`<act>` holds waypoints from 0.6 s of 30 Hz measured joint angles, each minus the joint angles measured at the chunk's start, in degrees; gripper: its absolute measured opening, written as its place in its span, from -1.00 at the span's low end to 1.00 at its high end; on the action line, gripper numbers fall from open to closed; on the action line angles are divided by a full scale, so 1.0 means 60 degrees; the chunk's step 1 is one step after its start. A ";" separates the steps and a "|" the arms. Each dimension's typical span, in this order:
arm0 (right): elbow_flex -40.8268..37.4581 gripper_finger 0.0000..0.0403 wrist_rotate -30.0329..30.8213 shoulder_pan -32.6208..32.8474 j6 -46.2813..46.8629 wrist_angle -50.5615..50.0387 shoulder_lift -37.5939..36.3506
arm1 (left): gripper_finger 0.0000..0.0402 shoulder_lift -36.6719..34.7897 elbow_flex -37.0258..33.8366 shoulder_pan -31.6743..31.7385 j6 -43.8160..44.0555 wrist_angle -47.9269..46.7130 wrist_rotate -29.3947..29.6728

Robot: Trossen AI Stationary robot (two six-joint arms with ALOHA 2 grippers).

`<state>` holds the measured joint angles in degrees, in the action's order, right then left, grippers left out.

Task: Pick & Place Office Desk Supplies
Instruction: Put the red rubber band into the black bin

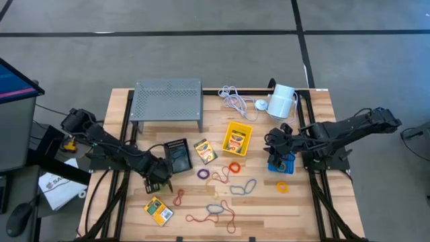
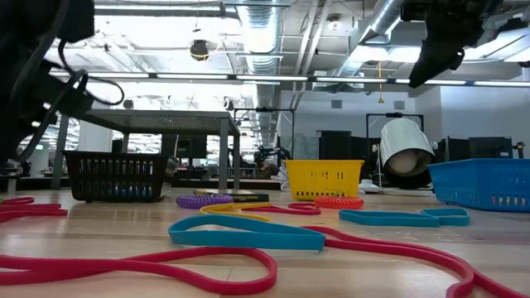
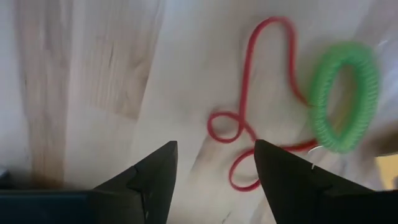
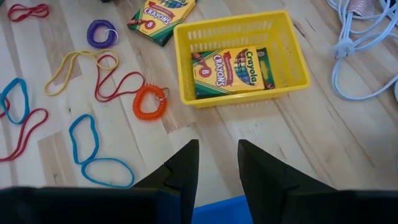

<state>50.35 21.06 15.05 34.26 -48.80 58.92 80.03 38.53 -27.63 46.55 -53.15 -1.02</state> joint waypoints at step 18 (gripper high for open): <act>0.0004 -0.47 0.0000 -0.0011 0.0040 0.0015 0.0000 | 0.05 -0.0051 -0.0853 0.0002 -0.0024 0.1482 0.0150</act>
<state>50.37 21.06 14.98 34.50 -48.71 58.92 79.72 33.41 -27.62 46.41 -44.26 -0.12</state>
